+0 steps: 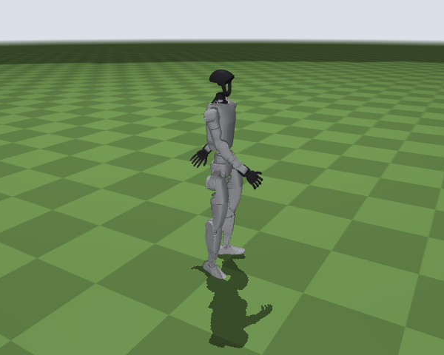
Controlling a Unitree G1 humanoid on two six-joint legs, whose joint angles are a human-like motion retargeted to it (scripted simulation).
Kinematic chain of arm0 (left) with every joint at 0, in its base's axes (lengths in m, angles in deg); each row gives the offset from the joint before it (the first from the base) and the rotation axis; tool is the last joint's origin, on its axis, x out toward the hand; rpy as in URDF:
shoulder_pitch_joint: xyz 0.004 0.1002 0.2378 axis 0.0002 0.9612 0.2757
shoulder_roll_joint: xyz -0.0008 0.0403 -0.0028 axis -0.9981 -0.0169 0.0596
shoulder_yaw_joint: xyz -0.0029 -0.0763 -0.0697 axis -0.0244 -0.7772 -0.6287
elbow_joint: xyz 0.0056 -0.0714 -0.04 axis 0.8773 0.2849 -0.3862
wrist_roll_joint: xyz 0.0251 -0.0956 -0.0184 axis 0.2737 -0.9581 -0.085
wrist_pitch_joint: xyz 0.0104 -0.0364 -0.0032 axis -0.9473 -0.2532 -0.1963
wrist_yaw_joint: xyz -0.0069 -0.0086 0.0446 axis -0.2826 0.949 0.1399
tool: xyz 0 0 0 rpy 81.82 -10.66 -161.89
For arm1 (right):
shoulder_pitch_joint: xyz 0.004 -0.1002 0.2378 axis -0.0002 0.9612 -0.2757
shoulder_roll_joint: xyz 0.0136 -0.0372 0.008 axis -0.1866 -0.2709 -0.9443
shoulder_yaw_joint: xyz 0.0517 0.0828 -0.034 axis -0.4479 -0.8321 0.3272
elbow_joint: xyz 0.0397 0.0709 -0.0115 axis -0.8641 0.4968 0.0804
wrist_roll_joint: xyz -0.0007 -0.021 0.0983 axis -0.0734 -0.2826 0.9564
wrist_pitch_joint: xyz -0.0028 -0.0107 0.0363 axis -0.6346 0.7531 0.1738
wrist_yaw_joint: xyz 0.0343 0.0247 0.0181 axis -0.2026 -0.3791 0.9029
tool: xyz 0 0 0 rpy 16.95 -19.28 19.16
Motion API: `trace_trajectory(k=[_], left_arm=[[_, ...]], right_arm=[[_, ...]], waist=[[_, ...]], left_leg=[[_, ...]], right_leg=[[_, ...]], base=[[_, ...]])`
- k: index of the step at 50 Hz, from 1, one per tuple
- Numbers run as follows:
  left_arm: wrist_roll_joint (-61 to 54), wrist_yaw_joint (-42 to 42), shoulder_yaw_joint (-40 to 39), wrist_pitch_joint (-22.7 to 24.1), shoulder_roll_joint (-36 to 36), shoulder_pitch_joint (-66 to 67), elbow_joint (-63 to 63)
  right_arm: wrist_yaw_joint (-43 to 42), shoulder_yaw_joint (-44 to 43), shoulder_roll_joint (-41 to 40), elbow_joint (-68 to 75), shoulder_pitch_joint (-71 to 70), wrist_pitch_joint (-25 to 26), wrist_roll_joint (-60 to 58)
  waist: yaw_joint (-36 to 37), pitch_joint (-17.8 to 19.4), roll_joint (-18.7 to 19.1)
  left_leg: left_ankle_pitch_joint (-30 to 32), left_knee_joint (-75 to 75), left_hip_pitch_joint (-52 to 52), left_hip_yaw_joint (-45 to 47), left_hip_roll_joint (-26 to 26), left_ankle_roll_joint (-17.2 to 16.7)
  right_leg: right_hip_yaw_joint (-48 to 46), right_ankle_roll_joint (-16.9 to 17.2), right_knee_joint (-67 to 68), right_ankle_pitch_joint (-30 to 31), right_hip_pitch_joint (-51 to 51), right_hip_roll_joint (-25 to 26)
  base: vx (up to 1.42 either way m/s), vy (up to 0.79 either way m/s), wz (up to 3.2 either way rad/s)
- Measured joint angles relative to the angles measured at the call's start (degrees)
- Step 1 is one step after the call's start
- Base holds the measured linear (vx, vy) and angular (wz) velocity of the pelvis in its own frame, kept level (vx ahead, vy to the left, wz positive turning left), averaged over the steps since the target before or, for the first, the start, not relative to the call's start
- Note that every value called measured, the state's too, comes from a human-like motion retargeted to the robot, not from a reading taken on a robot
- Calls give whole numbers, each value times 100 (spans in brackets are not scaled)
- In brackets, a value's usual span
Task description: Upper body actions
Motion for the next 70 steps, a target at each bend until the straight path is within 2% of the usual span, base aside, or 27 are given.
trace_trajectory(k=[5, 8, 12, 15, 18, 23, 29, 34, 38, 40, 41, 45, 49, 52, 54, 57, 61, 70], left_arm=[[-362, 293, -58, 150, 272, -1039, -77], [-877, 313, -78, 379, 563, -1837, -399], [-1380, -118, 252, 687, 873, -2871, -922], [-1403, -528, 697, 893, 997, -3361, -1395], [-1069, -735, 1268, 1085, 974, -3707, -2081], [-135, -353, 1909, 1278, 584, -3860, -2962], [487, 50, 2154, 1313, 330, -3600, -2568], [366, 100, 1888, 1047, 405, -3227, -1219], [-234, 1047, 1535, 1179, 462, -2669, -442], [-542, 1496, 1116, 1189, 524, -2301, -311], [-644, 1544, 942, 1206, 539, -2142, -309], [-895, 1368, 390, 1247, 526, -1627, -396], [-860, 702, 66, 919, 342, -1385, -397], [-780, 351, -3, 600, 197, -1392, -315], [-830, 468, 13, 580, 171, -1447, -329], [-920, 703, 52, 663, 251, -1568, -424], [-966, 621, 183, 808, 494, -1778, -618], [-499, 423, 1071, 1033, 701, -2241, -842]], right_arm=[[-373, -285, 239, 1316, 410, 385, -711], [-609, -710, 436, 2651, 614, 936, -868], [-701, -1359, 884, 3172, 1460, 2245, -526], [-790, -1851, 1105, 3172, 2026, 2532, -282], [-843, -2420, 1288, 3172, 2489, 2288, -195], [-904, -2910, 1479, 3172, 2788, 2108, 59], [-1154, -2844, 1326, 3172, 2567, 2204, 492], [-1058, -2514, 873, 3125, 1987, 2000, 295], [-1107, -1920, 475, 2592, 1624, 1851, -69], [-1097, -1470, 353, 2176, 1465, 1746, -368], [-1031, -1313, 336, 1973, 1423, 1666, -498], [-675, -869, 374, 1373, 1290, 1223, -921], [-190, -840, 461, 1224, 1105, 794, -1021], [-90, -1009, 504, 1409, 1007, 871, -779], [-179, -1161, 514, 1609, 977, 973, -600], [-429, -1395, 553, 2015, 975, 1134, -332], [-643, -1602, 672, 2661, 1033, 1333, -122], [-983, -1551, 729, 3172, 1496, 1571, -609]], waist=[[17, 32, -63], [47, 45, -92], [74, 91, -143], [29, 82, -143], [-63, 62, -94], [-140, 98, -11], [-171, 97, 53], [-236, 88, 85], [-645, 110, 133], [-190, 85, 115], [-243, 69, 109], [-166, -13, 70], [-64, -31, 7], [-11, 2, -43], [6, 21, -67], [37, 34, -86], [80, 29, -75], [69, -60, 65]], left_leg=[[32, 24, -43, -85, -25, 24], [47, 39, -65, -154, -51, 51], [67, 84, -128, -297, -79, 88], [82, 119, -219, -394, -77, 105], [91, 137, -302, -432, -60, 122], [77, 142, -297, -357, -42, 136], [51, 115, -197, -232, -35, 151], [38, 99, -120, -181, -19, 155], [80, 104, -123, -535, -18, 171], [12, 80, -37, -60, 12, 132], [20, 78, -57, -140, -8, 136], [20, 73, -100, -194, -52, 128], [34, 92, -149, -298, -105, 126], [56, 116, -180, -412, -141, 131], [70, 127, -197, -482, -160, 136], [87, 139, -219, -569, -189, 145], [88, 155, -237, -645, -211, 145], [80, 198, -318, -691, -54, 72]], right_leg=[[-200, -3, -38, 1, 82, -31], [-352, 1, -70, 7, 151, -52], [-606, 21, -127, 6, 273, -77], [-717, 47, -152, 1, 298, -85], [-790, 68, -175, 8, 284, -77], [-740, 67, -172, 46, 242, -73], [-579, 47, -141, 75, 213, -51], [-469, 34, -118, 76, 220, -16], [-733, 213, -157, 131, 361, -158], [-239, 55, -38, 66, 159, -25], [-303, 52, -60, 70, 172, -31], [-312, 41, -55, 60, 123, -65], [-400, 44, -54, 34, 145, -119], [-526, 51, -71, 8, 225, -151], [-608, 59, -85, -6, 277, -163], [-721, 72, -104, -26, 347, -179], [-809, 88, -107, -41, 397, -197], [-678, 69, -68, -70, 307, -84]], base=[[-1, 0, 18], [-2, 4, 24], [1, 0, 34], [0, -1, 29], [-1, 0, 8], [-3, 2, -20], [-1, 2, -22], [0, 0, 0], [2, 0, 51], [2, 4, -115], [2, 4, -51], [1, 1, 9], [2, 2, 30], [0, 0, 45], [1, 0, 44], [1, 1, 37], [0, 1, 13], [-2, -5, -17]])
